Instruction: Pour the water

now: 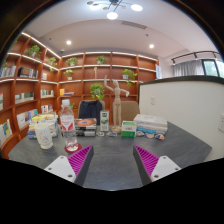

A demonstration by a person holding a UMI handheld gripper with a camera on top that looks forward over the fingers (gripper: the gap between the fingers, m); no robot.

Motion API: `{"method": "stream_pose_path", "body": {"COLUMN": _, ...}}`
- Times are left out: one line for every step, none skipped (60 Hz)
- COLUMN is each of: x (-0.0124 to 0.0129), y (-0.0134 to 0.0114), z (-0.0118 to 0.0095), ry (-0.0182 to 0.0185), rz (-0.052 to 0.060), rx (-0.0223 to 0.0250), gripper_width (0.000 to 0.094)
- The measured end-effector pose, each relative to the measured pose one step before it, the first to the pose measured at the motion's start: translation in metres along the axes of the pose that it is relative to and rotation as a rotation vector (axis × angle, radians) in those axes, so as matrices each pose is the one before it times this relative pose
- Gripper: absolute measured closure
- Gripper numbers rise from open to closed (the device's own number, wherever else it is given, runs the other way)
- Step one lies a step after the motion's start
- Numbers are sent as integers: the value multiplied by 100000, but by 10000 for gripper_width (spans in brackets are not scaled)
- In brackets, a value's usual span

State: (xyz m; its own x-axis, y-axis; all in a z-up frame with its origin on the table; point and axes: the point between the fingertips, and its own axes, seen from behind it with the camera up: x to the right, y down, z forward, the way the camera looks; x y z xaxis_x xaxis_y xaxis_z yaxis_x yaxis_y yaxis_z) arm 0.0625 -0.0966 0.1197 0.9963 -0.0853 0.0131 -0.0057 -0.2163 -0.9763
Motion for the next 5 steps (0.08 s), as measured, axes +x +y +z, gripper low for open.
{"method": "stream_pose_path", "body": {"x": 41, "y": -21, "z": -57, "ry": -53, "rz": 292, "rx": 53, "gripper_width": 95}}
{"method": "stream_pose_path", "body": {"x": 14, "y": 58, "z": 72, "ry": 15, "rz": 343, "rx": 4, "gripper_width": 95}}
{"method": "stream_pose_path", "body": {"x": 10, "y": -15, "z": -33, "ry": -173, "rz": 350, "rx": -62, "gripper_width": 97}}
{"method": "stream_pose_path", "body": {"x": -38, "y": 1, "z": 10, "ry": -254, "rz": 445, "rx": -79, "gripper_width": 96}}
{"method": "stream_pose_path", "body": {"x": -31, "y": 9, "z": -6, "ry": -337, "rz": 471, "rx": -78, "gripper_width": 96}}
